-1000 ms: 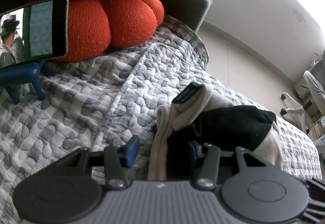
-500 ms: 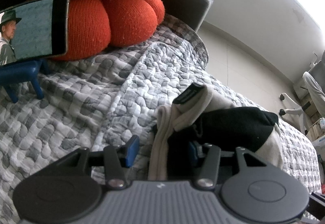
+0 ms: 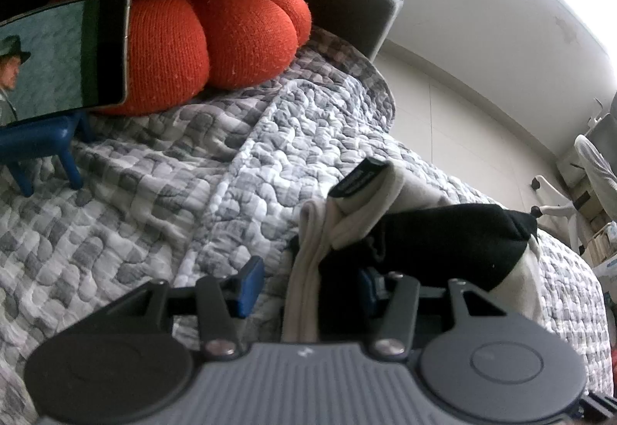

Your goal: Fold clothes

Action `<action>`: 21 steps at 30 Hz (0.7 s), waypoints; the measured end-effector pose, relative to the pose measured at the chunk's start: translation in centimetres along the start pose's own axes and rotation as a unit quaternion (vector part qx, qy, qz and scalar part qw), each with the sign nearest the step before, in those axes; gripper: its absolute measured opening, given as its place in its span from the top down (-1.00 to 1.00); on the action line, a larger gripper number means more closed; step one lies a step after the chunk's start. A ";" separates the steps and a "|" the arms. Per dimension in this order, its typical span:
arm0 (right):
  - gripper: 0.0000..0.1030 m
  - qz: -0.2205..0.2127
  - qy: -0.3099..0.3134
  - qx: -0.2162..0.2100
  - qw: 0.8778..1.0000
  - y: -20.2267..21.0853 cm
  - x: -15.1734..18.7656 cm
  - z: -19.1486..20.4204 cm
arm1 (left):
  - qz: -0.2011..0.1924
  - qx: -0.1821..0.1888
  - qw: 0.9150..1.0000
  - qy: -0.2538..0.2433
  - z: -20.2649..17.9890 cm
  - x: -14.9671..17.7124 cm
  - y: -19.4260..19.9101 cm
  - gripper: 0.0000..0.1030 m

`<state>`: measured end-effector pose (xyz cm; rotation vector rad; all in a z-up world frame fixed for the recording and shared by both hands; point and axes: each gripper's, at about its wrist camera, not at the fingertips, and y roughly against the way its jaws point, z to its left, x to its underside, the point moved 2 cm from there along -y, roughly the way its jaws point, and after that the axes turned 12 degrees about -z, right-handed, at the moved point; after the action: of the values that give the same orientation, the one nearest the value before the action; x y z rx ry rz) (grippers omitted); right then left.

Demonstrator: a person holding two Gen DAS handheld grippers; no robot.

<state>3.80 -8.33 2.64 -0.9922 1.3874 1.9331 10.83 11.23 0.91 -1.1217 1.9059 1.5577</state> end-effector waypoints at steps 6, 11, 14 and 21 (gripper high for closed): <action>0.22 -0.004 -0.019 0.004 1.000 1.0 -0.7 -1.4 | 0.000 -0.001 1.000 -0.001 0.0 0.0 0.0 -0.02; 0.17 0.019 -0.021 0.008 1.000 -0.5 0.2 -1.9 | -0.002 -0.002 1.000 -0.005 -0.1 0.0 0.0 -0.03; 0.17 0.023 -0.029 0.006 0.999 -0.5 0.1 -2.1 | -0.003 -0.002 1.000 -0.007 -0.1 0.1 0.0 -0.03; 0.17 0.025 -0.025 -0.004 0.999 0.3 -0.1 -2.4 | -0.002 0.000 1.000 -0.004 0.0 0.1 0.2 -0.03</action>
<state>4.21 -10.68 2.37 -0.9158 1.3890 1.9879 10.67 11.20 0.97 -1.1158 1.8977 1.5585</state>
